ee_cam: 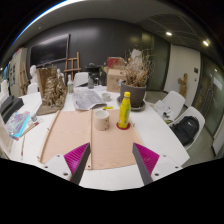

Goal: Pour water

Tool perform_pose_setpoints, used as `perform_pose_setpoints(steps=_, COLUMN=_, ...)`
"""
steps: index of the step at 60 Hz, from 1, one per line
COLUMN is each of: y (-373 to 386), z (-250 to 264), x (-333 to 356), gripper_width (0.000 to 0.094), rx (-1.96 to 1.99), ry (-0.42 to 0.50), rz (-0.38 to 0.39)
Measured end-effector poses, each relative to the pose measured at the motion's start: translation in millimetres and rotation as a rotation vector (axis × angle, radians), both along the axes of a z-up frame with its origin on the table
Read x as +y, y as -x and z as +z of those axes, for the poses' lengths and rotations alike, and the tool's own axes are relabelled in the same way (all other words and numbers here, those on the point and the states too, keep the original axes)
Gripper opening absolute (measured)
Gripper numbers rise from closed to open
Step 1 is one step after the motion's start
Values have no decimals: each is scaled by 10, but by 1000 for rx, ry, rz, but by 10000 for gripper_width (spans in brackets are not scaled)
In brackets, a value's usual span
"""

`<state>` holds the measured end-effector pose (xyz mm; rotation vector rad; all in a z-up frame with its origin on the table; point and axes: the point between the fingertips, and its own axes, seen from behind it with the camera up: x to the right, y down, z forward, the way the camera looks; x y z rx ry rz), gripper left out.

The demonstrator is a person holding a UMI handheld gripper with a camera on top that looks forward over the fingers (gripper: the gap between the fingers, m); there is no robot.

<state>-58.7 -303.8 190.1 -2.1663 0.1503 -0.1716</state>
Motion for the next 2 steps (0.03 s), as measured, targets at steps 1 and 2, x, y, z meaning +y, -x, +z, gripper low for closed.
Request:
perform_pose_setpoints(steps=1, y=2, z=7, x=1, gripper_width=863, rx=3, ry=1, rz=-1)
perform_pose_setpoints(steps=2, y=-4, z=7, x=-3, gripper_width=864, rx=5, ry=1, rz=0)
